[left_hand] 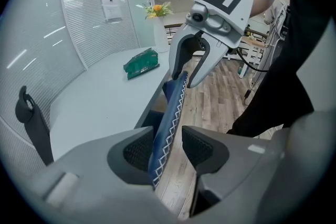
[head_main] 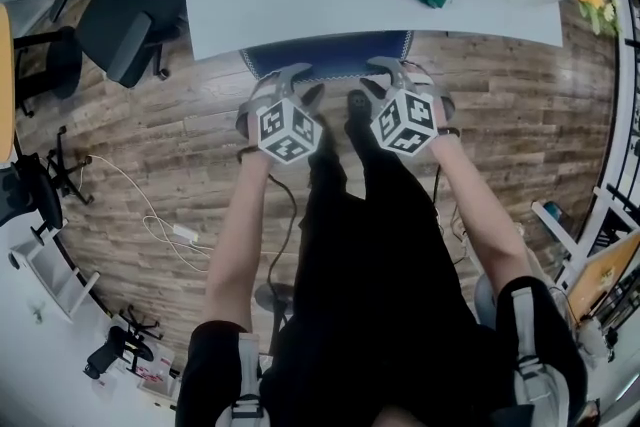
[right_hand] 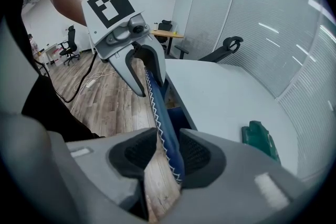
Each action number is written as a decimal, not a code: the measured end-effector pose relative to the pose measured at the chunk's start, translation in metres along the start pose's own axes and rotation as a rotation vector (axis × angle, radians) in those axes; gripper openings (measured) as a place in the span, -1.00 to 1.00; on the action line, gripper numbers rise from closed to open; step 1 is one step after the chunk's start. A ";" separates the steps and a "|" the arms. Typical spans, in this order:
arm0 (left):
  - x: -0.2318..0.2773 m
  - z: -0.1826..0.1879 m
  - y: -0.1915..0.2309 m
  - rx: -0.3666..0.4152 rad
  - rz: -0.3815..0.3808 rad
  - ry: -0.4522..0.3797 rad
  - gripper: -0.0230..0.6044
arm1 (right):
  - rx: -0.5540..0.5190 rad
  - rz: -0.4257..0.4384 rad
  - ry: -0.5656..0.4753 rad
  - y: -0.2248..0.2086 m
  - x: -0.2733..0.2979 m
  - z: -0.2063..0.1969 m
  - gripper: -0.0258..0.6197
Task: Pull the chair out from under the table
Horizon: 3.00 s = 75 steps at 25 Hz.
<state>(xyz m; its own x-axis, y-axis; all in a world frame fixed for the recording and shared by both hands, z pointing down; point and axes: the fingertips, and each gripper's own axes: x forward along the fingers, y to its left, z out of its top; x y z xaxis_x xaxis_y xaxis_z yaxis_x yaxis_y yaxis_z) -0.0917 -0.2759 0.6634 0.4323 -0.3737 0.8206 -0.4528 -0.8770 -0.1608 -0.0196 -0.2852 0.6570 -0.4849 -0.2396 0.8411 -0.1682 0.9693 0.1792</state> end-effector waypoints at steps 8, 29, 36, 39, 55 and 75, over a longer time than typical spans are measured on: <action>-0.001 -0.001 0.004 0.000 0.000 -0.005 -0.48 | -0.008 0.013 0.008 -0.001 0.007 0.001 -0.47; 0.000 -0.003 0.003 0.048 0.048 -0.023 -0.53 | 0.079 0.013 0.000 0.003 0.018 0.001 -0.51; -0.001 -0.006 -0.007 0.042 0.069 -0.021 -0.53 | 0.092 -0.008 0.009 0.012 0.016 -0.002 -0.49; -0.002 -0.009 -0.016 0.027 0.057 -0.015 -0.53 | 0.096 -0.010 0.030 0.022 0.016 -0.005 -0.49; -0.006 -0.019 -0.045 -0.020 0.022 0.000 -0.52 | 0.110 -0.060 0.117 0.051 0.011 -0.015 -0.47; -0.013 -0.045 -0.118 -0.036 -0.148 0.028 -0.58 | 0.124 -0.009 0.221 0.124 0.006 -0.039 -0.51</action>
<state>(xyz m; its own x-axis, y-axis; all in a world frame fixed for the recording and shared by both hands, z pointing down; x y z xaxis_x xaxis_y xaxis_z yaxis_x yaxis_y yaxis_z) -0.0795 -0.1540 0.6961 0.4745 -0.2320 0.8491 -0.4140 -0.9101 -0.0174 -0.0104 -0.1645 0.7041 -0.2859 -0.2172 0.9333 -0.2825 0.9498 0.1345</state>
